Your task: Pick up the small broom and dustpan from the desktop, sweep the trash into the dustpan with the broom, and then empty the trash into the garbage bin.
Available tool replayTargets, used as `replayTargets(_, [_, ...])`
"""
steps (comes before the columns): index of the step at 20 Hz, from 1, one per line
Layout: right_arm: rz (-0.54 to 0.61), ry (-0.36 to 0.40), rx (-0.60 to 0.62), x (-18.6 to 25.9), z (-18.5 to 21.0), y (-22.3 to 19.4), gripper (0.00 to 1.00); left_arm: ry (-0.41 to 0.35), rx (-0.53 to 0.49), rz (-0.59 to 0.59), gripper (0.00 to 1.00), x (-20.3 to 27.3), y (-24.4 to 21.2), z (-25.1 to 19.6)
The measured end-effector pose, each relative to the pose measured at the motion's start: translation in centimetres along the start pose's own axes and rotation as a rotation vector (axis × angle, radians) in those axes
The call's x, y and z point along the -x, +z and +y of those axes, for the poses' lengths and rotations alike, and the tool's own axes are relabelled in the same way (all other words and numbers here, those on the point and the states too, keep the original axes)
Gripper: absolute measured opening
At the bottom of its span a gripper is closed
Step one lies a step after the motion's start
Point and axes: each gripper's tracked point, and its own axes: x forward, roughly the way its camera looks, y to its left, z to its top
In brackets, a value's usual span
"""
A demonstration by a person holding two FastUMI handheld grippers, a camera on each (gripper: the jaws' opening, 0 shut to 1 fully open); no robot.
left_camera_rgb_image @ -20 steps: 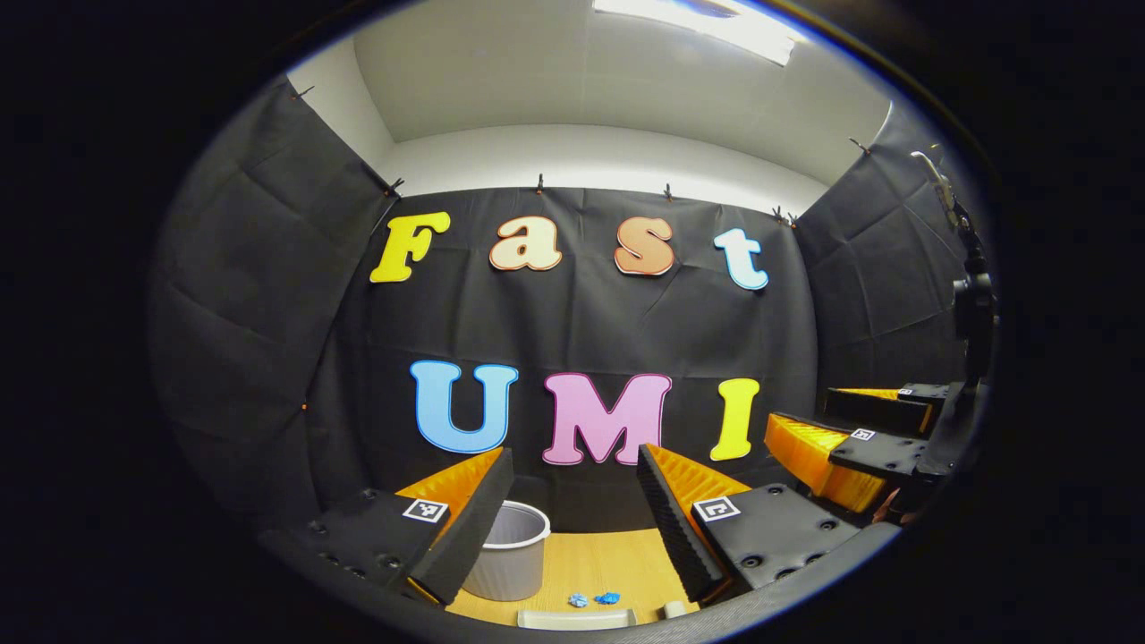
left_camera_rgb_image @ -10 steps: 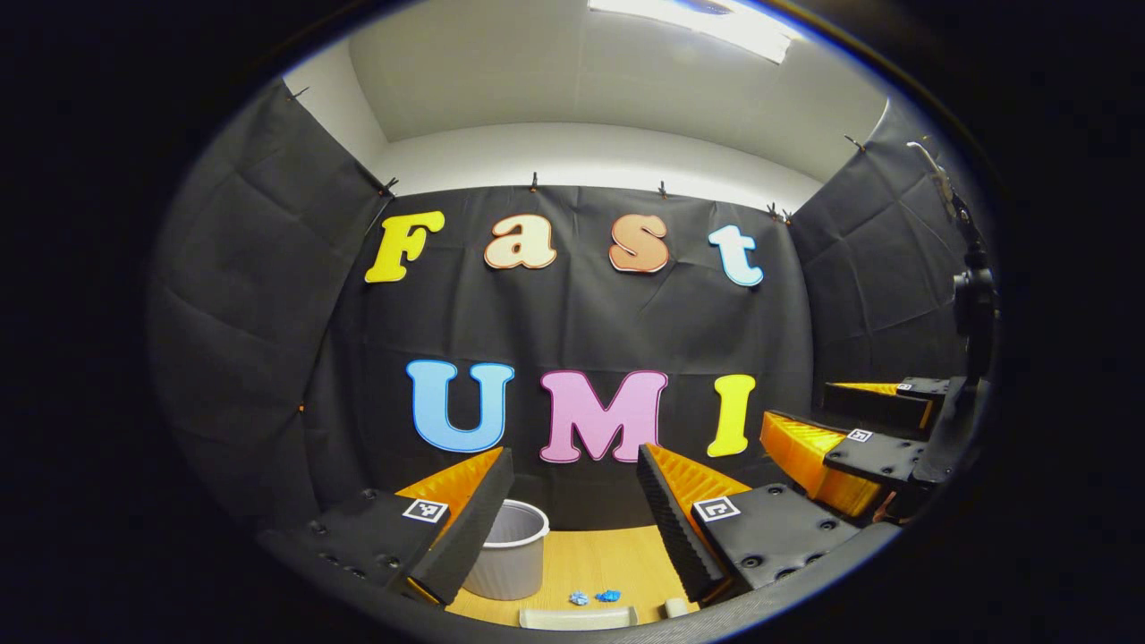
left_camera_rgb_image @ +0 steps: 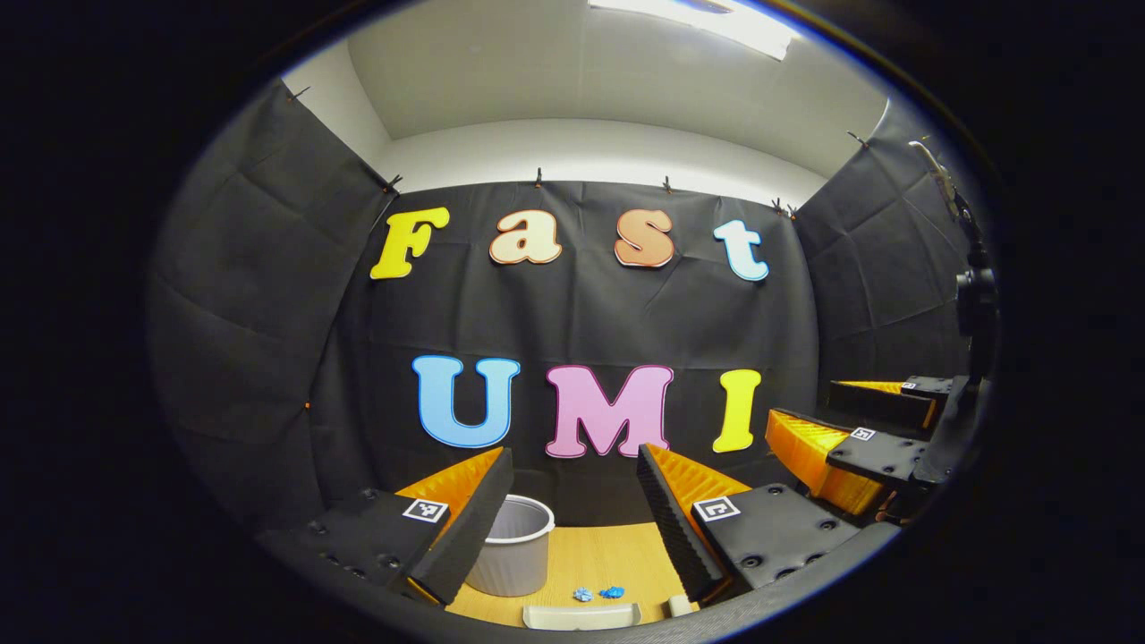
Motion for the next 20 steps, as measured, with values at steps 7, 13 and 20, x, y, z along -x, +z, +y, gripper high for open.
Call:
replayTargets(7, [0.001,-0.001,0.001,-0.1,0.3,-0.1,1.00,-0.007,-0.003,0.006,0.80,-0.3,-0.3,0.2])
replayTargets(13, [0.040,-0.002,-0.004,-0.4,0.0,-1.7,0.97,0.002,-0.018,0.036,0.82,-0.1,-2.0,1.5])
replayTargets(20, [0.128,0.008,-0.027,-2.3,0.5,-5.7,1.00,-0.058,0.083,0.286,0.82,-2.0,-10.3,0.4])
